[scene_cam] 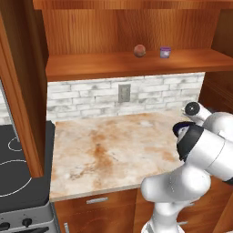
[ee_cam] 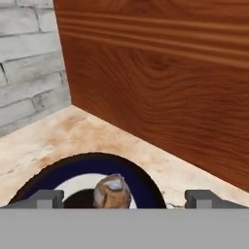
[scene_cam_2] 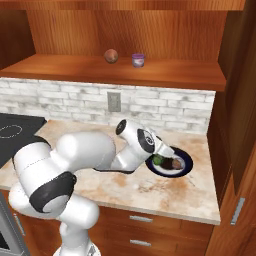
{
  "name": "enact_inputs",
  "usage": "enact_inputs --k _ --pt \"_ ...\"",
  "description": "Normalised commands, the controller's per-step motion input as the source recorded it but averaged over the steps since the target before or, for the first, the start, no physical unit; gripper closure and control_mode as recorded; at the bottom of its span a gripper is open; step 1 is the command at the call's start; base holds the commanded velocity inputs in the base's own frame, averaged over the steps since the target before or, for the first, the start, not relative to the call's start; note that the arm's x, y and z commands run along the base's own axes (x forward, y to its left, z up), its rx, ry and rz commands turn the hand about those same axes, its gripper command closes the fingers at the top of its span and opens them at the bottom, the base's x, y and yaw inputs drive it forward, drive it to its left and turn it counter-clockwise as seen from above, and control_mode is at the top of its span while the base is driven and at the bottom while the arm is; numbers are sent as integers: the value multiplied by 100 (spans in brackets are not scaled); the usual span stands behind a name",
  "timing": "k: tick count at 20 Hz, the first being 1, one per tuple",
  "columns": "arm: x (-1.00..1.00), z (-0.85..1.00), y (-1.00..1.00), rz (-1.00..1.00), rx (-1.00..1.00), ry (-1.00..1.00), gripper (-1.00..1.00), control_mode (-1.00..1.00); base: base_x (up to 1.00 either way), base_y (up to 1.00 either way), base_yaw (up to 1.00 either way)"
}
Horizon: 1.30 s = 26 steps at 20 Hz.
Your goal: Pick the avocado and bread from the counter and place them on the plate. Then pick the jam from the cabinet and place it next to the plate. Lastly close the cabinet door.
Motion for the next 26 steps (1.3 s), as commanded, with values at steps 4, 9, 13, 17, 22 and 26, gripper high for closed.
enact_inputs --k 4,9,13,17,22,26 --pt "-23 91 35 23 0 13 -100 -100 0 0 0" --pt "-27 94 28 25 -2 10 -100 -100 0 0 0" --pt "-25 94 28 26 -3 9 -100 -100 0 0 0" --pt "-24 88 30 27 -3 9 -100 -100 0 0 0" --pt "-18 78 29 29 -1 9 -100 -100 0 0 0" --pt "-13 50 32 30 0 5 -100 -100 0 0 0"
